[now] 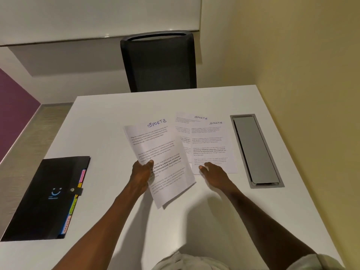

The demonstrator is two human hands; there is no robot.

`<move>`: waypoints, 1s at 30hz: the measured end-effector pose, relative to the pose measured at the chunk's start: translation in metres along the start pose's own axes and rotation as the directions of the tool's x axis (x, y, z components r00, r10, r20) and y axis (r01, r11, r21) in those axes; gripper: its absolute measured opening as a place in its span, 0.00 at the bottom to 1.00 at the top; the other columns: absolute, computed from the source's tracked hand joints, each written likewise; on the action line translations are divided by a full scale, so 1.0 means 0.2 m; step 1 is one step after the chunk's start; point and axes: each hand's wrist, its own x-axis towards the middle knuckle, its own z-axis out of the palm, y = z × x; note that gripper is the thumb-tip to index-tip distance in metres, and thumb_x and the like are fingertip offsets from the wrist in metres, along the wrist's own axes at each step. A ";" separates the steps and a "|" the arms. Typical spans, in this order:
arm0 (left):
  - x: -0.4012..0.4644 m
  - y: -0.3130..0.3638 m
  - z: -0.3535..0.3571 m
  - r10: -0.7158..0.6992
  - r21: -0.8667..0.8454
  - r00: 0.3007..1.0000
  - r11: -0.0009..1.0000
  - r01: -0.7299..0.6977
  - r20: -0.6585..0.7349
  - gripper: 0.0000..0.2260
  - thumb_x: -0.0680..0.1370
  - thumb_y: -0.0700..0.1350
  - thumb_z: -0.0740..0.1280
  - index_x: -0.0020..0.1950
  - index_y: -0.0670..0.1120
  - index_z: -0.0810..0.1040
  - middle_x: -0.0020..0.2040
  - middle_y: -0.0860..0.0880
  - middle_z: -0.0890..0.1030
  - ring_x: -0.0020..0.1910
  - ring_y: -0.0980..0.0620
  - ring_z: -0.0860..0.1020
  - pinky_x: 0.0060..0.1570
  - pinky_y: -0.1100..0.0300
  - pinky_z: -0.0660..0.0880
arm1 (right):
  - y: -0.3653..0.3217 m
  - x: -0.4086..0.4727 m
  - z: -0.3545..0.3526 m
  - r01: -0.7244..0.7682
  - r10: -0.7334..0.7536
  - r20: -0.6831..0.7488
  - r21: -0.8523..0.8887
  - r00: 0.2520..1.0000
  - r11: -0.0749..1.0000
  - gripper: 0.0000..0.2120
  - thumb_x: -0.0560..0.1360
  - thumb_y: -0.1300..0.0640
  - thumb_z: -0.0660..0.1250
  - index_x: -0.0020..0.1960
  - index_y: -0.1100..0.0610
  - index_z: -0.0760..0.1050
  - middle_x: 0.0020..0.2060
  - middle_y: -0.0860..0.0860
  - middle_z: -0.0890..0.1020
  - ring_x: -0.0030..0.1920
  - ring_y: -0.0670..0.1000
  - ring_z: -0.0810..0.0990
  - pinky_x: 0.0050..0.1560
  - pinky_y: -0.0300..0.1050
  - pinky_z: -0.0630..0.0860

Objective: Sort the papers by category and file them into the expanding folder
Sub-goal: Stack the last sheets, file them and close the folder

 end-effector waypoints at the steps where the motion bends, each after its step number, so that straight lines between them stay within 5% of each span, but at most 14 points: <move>1: 0.02 0.01 -0.01 -0.001 0.006 1.000 1.000 0.001 0.000 0.05 0.80 0.39 0.65 0.54 0.42 0.79 0.49 0.40 0.83 0.44 0.43 0.81 0.52 0.45 0.79 | 0.04 0.02 0.00 -0.056 0.058 0.039 -0.045 0.998 0.997 0.27 0.80 0.39 0.55 0.69 0.57 0.68 0.66 0.56 0.75 0.65 0.59 0.73 0.63 0.53 0.69; 4: 0.06 0.03 -0.02 -0.014 0.003 1.000 1.000 0.014 0.005 0.05 0.81 0.38 0.64 0.52 0.45 0.80 0.50 0.41 0.83 0.49 0.40 0.80 0.59 0.40 0.75 | 0.16 0.06 0.02 -0.056 0.112 0.158 -0.326 0.981 0.944 0.31 0.79 0.37 0.51 0.75 0.55 0.60 0.74 0.55 0.63 0.73 0.59 0.62 0.69 0.61 0.62; 7: 0.10 0.07 -0.04 -0.003 -0.006 1.000 1.000 0.003 -0.005 0.07 0.81 0.37 0.63 0.49 0.46 0.79 0.46 0.44 0.82 0.48 0.41 0.79 0.57 0.43 0.76 | 0.23 0.06 0.04 0.074 0.040 0.194 -0.548 0.980 0.833 0.24 0.81 0.43 0.46 0.67 0.54 0.68 0.67 0.53 0.70 0.68 0.57 0.66 0.65 0.62 0.66; 9: 0.13 0.10 -0.04 -0.007 -0.010 1.000 1.000 0.006 -0.018 0.07 0.81 0.37 0.63 0.48 0.47 0.79 0.47 0.44 0.82 0.48 0.42 0.79 0.55 0.45 0.76 | 0.24 0.03 0.05 0.089 -0.010 0.141 -0.567 0.990 0.819 0.25 0.81 0.43 0.45 0.60 0.55 0.74 0.60 0.52 0.77 0.64 0.55 0.71 0.62 0.57 0.67; 12: 0.16 0.12 -0.04 -0.002 -0.025 1.000 1.000 0.002 -0.022 0.07 0.81 0.37 0.63 0.49 0.47 0.79 0.46 0.46 0.83 0.47 0.43 0.81 0.57 0.44 0.77 | 0.25 -0.02 0.06 0.045 -0.035 0.029 -0.466 0.999 0.884 0.20 0.80 0.42 0.56 0.42 0.55 0.76 0.50 0.52 0.83 0.54 0.55 0.78 0.55 0.50 0.69; 14: 0.17 0.11 -0.03 0.002 -0.017 1.000 1.000 -0.002 -0.022 0.07 0.82 0.37 0.63 0.49 0.47 0.78 0.45 0.47 0.83 0.46 0.44 0.81 0.56 0.46 0.77 | 0.30 -0.03 0.07 -0.043 0.002 -0.113 -0.361 0.994 0.932 0.18 0.78 0.44 0.62 0.38 0.57 0.75 0.45 0.52 0.83 0.48 0.55 0.80 0.51 0.49 0.71; 17: 0.16 0.08 -0.02 -0.011 -0.013 0.999 1.000 0.010 -0.036 0.07 0.81 0.37 0.63 0.47 0.47 0.78 0.44 0.47 0.82 0.46 0.44 0.80 0.54 0.47 0.76 | 0.37 -0.05 0.09 -0.203 0.135 -0.351 -0.164 0.927 0.965 0.14 0.73 0.47 0.69 0.48 0.58 0.76 0.46 0.55 0.81 0.50 0.58 0.80 0.49 0.51 0.75; 22: 0.11 0.00 -0.05 -0.024 0.017 0.999 1.000 0.025 -0.049 0.05 0.81 0.37 0.64 0.49 0.45 0.78 0.48 0.43 0.82 0.46 0.42 0.79 0.52 0.46 0.77 | 0.37 -0.09 0.17 -0.422 0.363 -0.268 -0.215 0.893 0.880 0.45 0.66 0.39 0.76 0.68 0.62 0.58 0.63 0.61 0.65 0.63 0.61 0.66 0.56 0.56 0.72; 30: 0.09 -0.01 -0.12 0.011 0.127 0.998 0.992 -0.003 -0.061 0.10 0.80 0.40 0.66 0.61 0.44 0.78 0.53 0.45 0.84 0.51 0.42 0.83 0.56 0.43 0.79 | 0.36 -0.01 0.07 -0.543 0.498 -0.220 -0.257 0.839 0.800 0.49 0.56 0.41 0.82 0.66 0.60 0.62 0.62 0.59 0.72 0.63 0.59 0.71 0.59 0.55 0.71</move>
